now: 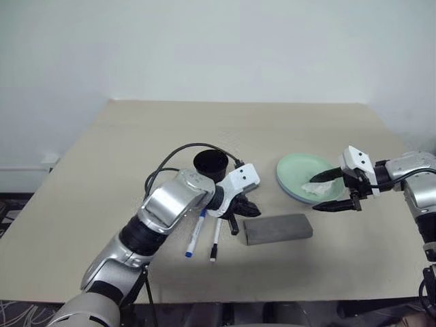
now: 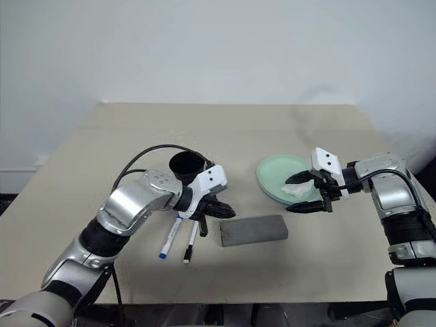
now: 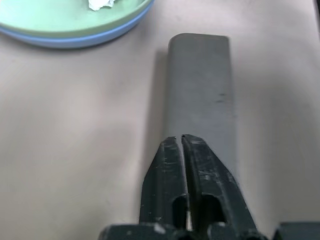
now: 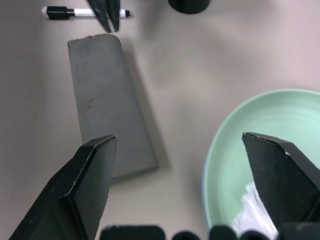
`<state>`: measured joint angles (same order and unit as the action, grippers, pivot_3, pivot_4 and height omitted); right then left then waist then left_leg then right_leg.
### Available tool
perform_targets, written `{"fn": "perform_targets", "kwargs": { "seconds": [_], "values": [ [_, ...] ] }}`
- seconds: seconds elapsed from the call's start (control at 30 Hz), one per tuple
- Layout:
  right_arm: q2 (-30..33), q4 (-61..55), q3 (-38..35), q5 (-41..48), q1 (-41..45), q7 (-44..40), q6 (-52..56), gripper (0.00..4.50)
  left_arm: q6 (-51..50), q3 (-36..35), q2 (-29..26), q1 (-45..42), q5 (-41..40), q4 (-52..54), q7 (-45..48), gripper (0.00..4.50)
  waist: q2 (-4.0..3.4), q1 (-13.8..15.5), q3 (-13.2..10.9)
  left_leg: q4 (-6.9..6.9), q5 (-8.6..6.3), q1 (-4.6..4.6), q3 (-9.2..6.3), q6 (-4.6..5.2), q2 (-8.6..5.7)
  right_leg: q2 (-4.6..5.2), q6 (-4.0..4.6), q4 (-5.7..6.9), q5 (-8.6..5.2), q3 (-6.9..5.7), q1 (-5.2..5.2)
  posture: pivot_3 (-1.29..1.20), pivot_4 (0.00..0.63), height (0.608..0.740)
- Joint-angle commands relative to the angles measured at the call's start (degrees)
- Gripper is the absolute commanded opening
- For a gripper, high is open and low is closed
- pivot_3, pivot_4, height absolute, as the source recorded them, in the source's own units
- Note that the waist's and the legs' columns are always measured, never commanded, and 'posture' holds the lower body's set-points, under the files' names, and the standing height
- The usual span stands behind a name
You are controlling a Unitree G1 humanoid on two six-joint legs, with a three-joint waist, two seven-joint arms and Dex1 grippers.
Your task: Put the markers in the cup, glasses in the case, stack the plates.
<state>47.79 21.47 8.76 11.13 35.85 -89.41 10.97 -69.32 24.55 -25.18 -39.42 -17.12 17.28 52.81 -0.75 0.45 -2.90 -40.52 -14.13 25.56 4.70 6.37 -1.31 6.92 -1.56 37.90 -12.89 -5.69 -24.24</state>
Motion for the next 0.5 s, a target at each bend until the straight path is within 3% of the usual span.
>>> {"fn": "perform_targets", "kwargs": {
  "seconds": [0.03,0.17,0.33,0.5],
  "values": [
    [-0.15,-0.13,-0.27,0.02,2.33,-0.45,-0.73,4.35,-5.62,-4.32,-1.21,1.51,-3.29,6.07,-2.69,1.29,0.0,-0.08,0.0,0.0,0.01,-0.01,0.0,-0.01,-0.01,0.0,0.0,0.0,0.0,0.02,0.0,0.0,0.0,0.7],
    [-0.64,0.49,0.42,0.0,2.91,-1.01,-1.01,4.35,-10.7,-7.55,-2.61,3.9,-5.77,9.83,-5.96,2.72,-0.01,-0.1,0.0,0.01,0.08,-0.1,0.0,-0.13,-0.01,-0.1,-0.14,0.01,-0.08,0.06,0.04,0.0,0.0,0.7],
    [-1.2,1.28,0.81,-0.34,3.58,-1.3,-1.32,4.35,-19.0,-12.8,-0.48,3.64,-6.89,9.16,-11.66,4.42,0.0,-0.01,-0.01,0.01,0.21,-0.1,-0.07,-0.34,-0.01,-0.13,-0.19,0.02,-0.07,0.05,0.08,0.0,0.0,0.7],
    [-1.59,1.74,1.09,-0.45,3.78,-1.42,-1.73,4.35,-23.18,-14.77,1.53,4.03,-8.07,7.24,-18.13,4.42,0.0,-0.04,-0.01,0.01,0.28,-0.11,-0.06,-0.46,-0.05,-0.13,-0.32,0.02,0.07,0.12,0.08,0.0,0.0,0.7]
  ]
}}
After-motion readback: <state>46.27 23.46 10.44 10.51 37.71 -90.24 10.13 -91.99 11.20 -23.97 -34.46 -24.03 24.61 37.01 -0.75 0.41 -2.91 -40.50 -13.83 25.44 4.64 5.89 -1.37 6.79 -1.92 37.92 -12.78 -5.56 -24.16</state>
